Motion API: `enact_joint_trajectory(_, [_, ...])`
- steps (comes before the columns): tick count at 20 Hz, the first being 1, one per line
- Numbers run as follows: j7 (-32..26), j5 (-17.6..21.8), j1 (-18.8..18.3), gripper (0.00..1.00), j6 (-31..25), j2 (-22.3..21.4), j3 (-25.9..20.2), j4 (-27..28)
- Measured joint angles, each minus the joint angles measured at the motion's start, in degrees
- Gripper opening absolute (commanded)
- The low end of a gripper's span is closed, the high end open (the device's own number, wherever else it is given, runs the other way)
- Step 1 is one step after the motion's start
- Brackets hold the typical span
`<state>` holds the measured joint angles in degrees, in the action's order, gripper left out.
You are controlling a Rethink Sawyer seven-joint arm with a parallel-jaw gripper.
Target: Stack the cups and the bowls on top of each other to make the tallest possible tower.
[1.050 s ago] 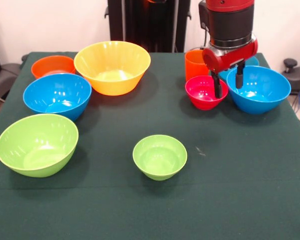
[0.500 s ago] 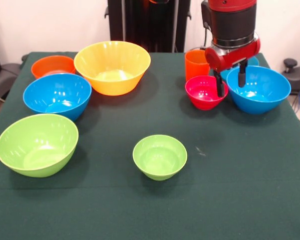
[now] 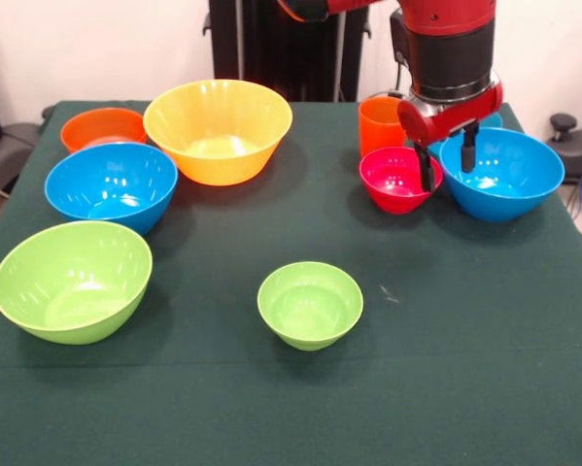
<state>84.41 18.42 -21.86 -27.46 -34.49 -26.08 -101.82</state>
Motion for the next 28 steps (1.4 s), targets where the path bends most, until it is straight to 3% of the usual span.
enact_joint_trajectory(8, [0.00,0.01,0.29,1.00,-0.45,2.12,0.29,0.01])
enact_joint_trajectory(19, [0.00,0.05,1.51,1.00,-11.34,1.81,1.28,0.02])
enact_joint_trajectory(28, [0.00,0.06,1.56,1.00,-11.89,1.39,1.66,0.02])
